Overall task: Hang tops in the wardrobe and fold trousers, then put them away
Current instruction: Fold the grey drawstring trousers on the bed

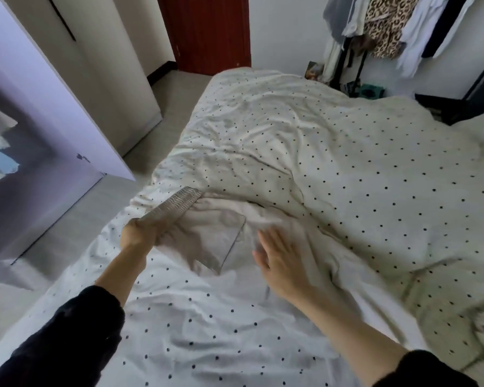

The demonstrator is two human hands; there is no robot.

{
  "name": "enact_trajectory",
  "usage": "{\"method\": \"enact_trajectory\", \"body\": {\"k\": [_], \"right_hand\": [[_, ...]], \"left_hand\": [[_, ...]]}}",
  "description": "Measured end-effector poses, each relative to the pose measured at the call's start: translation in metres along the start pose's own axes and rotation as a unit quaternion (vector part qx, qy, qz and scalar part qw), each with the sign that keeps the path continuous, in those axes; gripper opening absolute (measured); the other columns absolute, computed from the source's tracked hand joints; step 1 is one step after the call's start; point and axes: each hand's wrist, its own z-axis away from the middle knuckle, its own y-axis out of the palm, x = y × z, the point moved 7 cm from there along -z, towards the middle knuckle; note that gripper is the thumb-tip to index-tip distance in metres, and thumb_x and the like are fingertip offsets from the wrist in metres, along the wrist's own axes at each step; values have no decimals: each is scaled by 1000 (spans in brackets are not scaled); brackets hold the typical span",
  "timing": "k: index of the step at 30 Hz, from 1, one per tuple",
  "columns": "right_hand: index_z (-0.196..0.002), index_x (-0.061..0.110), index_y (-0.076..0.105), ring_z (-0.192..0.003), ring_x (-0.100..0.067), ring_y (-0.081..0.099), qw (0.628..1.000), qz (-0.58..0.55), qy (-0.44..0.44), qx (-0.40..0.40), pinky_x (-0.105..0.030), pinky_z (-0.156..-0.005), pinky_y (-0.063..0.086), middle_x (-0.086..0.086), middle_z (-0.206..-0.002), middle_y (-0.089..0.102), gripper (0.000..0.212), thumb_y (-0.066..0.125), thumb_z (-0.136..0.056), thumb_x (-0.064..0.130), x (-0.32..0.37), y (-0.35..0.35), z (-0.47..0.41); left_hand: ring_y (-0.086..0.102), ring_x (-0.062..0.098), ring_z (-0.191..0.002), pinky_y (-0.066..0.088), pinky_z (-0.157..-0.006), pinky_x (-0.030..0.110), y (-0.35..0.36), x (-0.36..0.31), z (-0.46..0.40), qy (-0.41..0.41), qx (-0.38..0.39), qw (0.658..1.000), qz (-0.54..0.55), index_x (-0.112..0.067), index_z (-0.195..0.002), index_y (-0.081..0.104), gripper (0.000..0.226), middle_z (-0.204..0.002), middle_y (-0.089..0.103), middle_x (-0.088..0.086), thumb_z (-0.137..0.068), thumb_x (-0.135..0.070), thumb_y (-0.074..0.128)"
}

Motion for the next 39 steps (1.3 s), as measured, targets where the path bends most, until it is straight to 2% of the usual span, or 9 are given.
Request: {"method": "enact_trajectory", "body": {"k": [4, 6, 9, 14, 21, 27, 31, 35, 39], "right_hand": [[-151, 31, 9, -147, -19, -1, 999, -47, 19, 3, -42, -115, 13, 3, -160, -1, 59, 24, -98, 52, 15, 25, -10], [-151, 32, 9, -147, -18, -4, 999, -39, 11, -10, -38, -115, 10, 4, -159, -3, 59, 23, -97, 54, 23, 31, -10], [-150, 34, 6, -146, -18, -6, 999, -19, 41, -21, -51, -114, -2, 3, -160, -3, 59, 19, -97, 54, 36, 39, -18], [-150, 34, 1, -146, -20, -7, 994, 15, 108, -29, -61, -111, 2, 2, -159, -7, 60, 16, -96, 55, 58, 49, -46], [-151, 25, -4, -146, -21, -9, 985, 58, 165, -3, -64, -112, 2, 0, -159, -9, 61, 18, -98, 46, 118, 83, -51], [-151, 29, 3, -146, -12, -7, 967, -76, 235, -64, -53, -115, -3, 5, -160, -4, 52, 12, -100, 36, 112, 71, -63], [-150, 33, -3, -146, -20, -12, 976, 53, 211, -18, -58, -111, -8, 1, -158, -15, 66, 9, -91, 61, 99, 80, -62], [-149, 35, -4, -145, -22, -15, 975, 82, 206, 27, -59, -109, -12, 1, -157, -19, 75, -2, -83, 71, 89, 99, -68], [-149, 36, -1, -145, -16, -16, 977, -17, 207, 54, -53, -111, -15, 5, -158, -14, 62, 14, -94, 59, 82, 98, -72]], "left_hand": [[40, 12, -56, 33, -34, 11, -2, 11, -15, 21, 35, 997, 64, -9, -101, 55, 13, -69, 49, 0, -90, -12, 59], [44, 9, -60, 35, -38, 10, 0, 6, -20, 41, 78, 992, 93, -11, -93, 58, 12, -71, 52, -2, -86, -16, 66], [45, 8, -63, 38, -52, 17, -1, -7, -38, 58, 130, 978, 150, -20, -77, 54, 17, -74, 53, -3, -84, -17, 69], [43, 10, -68, 28, -60, 24, -7, 27, -73, 29, 168, 964, 206, -21, -78, 56, 15, -76, 53, -2, -83, -15, 69], [48, 16, -70, 36, -57, 26, -35, 99, -113, -15, 211, 977, 30, -7, -82, 57, 25, -77, 55, 2, -77, -24, 76], [50, 19, -100, 34, -79, 34, -3, 97, -139, -57, 433, 887, -154, -22, -101, 58, 43, -105, 58, 0, -71, -48, 75], [64, 22, -87, 46, -87, 38, 29, 75, -146, -57, 470, 875, -99, -11, -108, 64, 86, -93, 69, 4, -47, -71, 77], [65, 24, -68, 51, -64, 32, 41, 68, -149, -43, 413, 906, -85, 7, -98, 65, 57, -78, 69, 14, -66, -38, 80], [53, 25, -65, 38, -58, 32, 29, 34, -146, 92, 299, 929, -198, -1, -67, 61, 53, -64, 56, 12, -60, -53, 68]]}}
